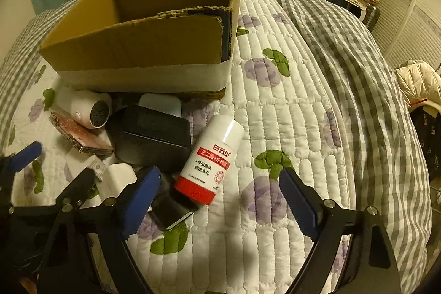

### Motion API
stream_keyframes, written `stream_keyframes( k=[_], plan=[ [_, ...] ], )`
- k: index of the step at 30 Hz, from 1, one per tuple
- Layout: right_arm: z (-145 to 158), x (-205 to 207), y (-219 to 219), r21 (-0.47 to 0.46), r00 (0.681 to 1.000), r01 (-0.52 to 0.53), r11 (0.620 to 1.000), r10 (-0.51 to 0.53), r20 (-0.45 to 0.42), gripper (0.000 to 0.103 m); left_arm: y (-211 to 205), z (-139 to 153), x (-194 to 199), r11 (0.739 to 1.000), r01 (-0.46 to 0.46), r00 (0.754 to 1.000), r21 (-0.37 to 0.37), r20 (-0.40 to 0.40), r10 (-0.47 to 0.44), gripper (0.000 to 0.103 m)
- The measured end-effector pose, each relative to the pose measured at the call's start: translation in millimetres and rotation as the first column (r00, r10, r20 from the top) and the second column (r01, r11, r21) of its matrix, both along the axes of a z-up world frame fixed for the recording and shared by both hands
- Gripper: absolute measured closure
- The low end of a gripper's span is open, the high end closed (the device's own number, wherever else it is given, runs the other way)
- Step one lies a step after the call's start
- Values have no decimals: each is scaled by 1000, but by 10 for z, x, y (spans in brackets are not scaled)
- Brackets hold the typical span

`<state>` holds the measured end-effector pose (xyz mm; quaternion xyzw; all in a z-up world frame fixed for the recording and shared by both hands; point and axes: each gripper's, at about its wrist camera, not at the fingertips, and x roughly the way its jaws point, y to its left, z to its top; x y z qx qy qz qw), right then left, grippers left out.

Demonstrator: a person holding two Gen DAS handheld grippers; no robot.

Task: Organize rigid objects
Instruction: 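Grasp white charger with left tool while right tool grasps another white charger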

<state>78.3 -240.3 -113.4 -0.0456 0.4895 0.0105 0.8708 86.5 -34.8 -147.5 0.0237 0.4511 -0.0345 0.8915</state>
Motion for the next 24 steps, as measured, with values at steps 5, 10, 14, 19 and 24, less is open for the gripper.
stream_keyframes(
  k=[5, 10, 14, 19, 24],
  plan=[
    [19, 59, 33, 4, 1000, -15, 1000, 15, 8, 15, 55, -139, 61, 992, 56, 996, -116, -62, -63, 39],
    [83, -24, 137, 10, 997, -70, 997, 70, 40, 15, 67, -99, -161, 993, 89, 994, -76, -62, -94, 40],
    [134, -153, 319, 14, 989, -141, 990, 141, 54, 15, 232, 14, -310, 996, 67, 995, -65, -66, -71, 40],
    [33, -251, 653, -10, 968, -249, 968, 250, 19, 16, 525, 235, -486, 1000, 28, 999, -14, -21, -28, 40],
    [-244, -287, 918, -102, 953, -305, 947, 302, -36, 16, 810, 379, -456, 1000, -22, 1000, -19, -7, 22, 40]
  ],
)
